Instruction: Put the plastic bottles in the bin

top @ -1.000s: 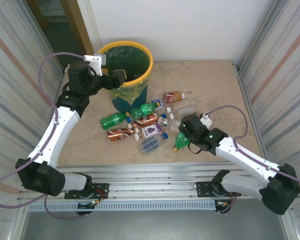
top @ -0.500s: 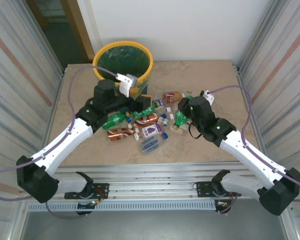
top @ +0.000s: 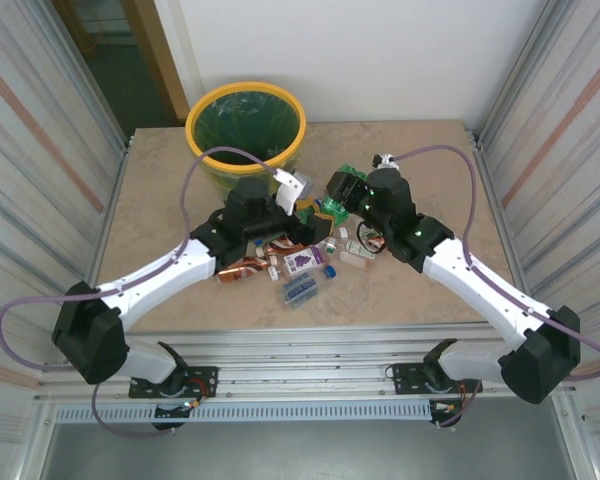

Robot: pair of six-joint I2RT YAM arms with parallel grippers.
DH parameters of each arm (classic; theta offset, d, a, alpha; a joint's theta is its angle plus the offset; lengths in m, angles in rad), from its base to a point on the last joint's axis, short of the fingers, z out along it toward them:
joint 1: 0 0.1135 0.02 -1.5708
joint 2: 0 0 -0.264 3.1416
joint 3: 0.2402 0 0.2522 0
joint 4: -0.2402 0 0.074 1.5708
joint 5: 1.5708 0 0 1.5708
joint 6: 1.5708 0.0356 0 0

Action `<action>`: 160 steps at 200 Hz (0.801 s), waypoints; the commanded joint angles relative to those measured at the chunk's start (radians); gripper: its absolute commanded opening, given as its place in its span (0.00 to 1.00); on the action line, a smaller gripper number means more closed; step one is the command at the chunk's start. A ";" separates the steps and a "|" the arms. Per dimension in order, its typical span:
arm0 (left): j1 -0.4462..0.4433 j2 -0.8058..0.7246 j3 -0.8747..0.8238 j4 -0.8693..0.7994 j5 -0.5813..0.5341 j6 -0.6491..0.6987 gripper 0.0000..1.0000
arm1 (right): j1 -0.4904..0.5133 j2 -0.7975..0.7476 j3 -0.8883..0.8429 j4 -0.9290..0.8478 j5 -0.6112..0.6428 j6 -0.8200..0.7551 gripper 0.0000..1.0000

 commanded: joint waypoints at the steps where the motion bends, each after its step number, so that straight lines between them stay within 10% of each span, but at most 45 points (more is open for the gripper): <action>1: -0.006 0.018 0.035 0.067 0.015 -0.011 0.82 | -0.007 0.015 0.039 0.081 -0.077 -0.003 0.29; 46: -0.006 0.054 0.052 0.100 -0.006 -0.051 0.69 | 0.005 0.042 0.043 0.137 -0.145 -0.006 0.29; 95: -0.005 0.044 0.046 0.116 -0.016 -0.064 0.30 | 0.021 0.042 0.031 0.147 -0.146 -0.032 0.35; 160: 0.003 0.004 0.038 0.085 -0.056 -0.051 0.11 | 0.019 0.037 0.068 0.127 -0.143 -0.107 0.85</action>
